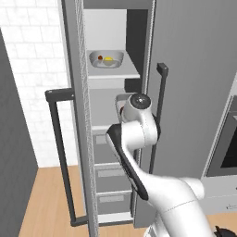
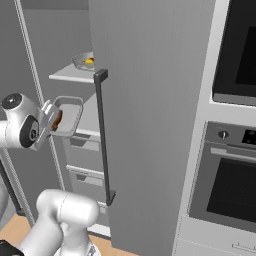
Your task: Take the meat container that has the chicken drumstick and place it on the second highest rack of the freezer. Then take the vegetable container that has the carrot and lemon and place it on the highest rack of the freezer.
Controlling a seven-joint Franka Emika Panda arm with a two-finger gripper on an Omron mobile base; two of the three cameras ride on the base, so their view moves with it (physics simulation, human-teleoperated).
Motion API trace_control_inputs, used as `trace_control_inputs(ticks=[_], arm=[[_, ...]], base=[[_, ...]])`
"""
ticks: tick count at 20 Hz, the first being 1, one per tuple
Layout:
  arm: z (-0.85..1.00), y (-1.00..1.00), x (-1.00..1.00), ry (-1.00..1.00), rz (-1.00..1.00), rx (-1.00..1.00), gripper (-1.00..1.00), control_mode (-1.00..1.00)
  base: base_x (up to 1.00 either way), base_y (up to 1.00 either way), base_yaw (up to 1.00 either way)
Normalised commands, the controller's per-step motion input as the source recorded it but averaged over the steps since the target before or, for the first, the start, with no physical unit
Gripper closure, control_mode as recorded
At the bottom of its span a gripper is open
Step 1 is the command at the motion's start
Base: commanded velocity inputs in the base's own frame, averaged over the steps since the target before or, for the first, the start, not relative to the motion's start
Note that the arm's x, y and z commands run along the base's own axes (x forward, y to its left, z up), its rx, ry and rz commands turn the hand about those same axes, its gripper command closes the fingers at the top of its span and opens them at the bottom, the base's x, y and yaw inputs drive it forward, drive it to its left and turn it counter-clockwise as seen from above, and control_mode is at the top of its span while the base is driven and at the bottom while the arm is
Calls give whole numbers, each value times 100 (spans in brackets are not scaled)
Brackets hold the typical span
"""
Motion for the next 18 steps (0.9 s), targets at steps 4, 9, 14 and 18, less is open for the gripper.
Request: trace_control_inputs(ticks=[4, 9, 14, 18], arm=[[-5, 0, 76, 0, 3, 12, 100, -100], [-12, -2, 62, 0, 2, 5, 100, -100], [-12, 0, 59, 0, 0, 1, 100, -100], [0, 0, 66, 1, 0, 0, 100, -100]], base=[[0, 0, 0], [0, 0, 0], [0, 0, 0], [0, 0, 0]])
